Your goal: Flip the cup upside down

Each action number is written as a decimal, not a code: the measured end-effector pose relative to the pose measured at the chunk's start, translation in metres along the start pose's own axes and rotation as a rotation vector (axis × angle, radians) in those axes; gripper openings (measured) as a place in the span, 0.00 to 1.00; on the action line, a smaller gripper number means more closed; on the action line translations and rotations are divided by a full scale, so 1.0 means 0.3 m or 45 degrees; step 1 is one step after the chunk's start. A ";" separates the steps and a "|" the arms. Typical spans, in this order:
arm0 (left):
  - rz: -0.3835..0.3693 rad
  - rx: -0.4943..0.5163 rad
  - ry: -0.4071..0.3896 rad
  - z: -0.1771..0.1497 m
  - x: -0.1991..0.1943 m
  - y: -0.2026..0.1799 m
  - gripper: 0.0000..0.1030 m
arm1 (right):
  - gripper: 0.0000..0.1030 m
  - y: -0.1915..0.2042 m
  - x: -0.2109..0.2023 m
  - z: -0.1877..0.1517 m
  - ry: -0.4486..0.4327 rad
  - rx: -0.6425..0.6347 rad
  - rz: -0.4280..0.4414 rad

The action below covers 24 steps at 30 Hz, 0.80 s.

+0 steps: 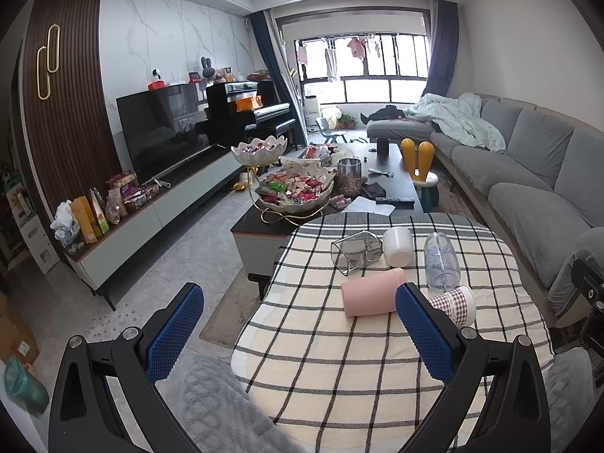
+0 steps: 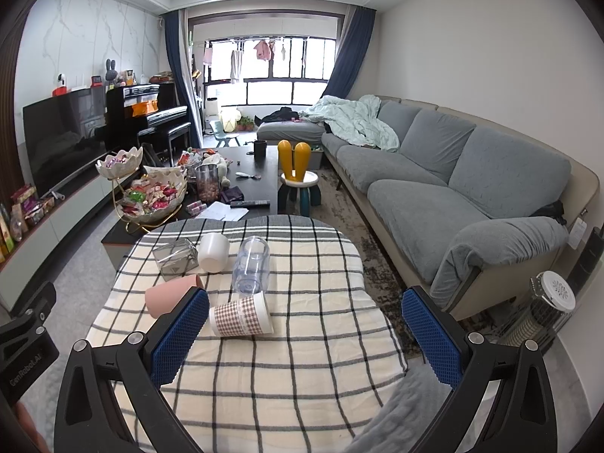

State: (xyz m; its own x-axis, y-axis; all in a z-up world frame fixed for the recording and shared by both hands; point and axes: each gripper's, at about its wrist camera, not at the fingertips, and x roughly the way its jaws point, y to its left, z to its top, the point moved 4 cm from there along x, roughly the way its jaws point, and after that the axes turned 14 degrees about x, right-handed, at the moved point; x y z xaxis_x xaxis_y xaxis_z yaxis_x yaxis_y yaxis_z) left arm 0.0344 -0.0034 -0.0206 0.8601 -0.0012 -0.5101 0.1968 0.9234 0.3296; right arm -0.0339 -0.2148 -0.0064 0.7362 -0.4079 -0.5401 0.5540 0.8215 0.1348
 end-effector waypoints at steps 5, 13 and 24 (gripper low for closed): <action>-0.001 -0.001 0.000 0.000 0.000 0.001 1.00 | 1.00 0.001 0.003 -0.005 0.002 0.000 0.000; -0.002 -0.002 0.000 0.000 0.000 0.002 1.00 | 1.00 0.001 0.003 -0.004 0.002 0.001 0.000; -0.001 -0.004 0.000 0.000 0.001 0.001 1.00 | 1.00 0.003 0.004 -0.005 0.005 0.000 -0.001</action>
State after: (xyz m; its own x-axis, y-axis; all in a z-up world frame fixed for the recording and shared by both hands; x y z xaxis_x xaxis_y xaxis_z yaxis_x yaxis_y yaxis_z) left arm 0.0347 -0.0031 -0.0207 0.8599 -0.0018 -0.5104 0.1960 0.9245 0.3269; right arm -0.0330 -0.2141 -0.0082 0.7345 -0.4067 -0.5432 0.5544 0.8213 0.1347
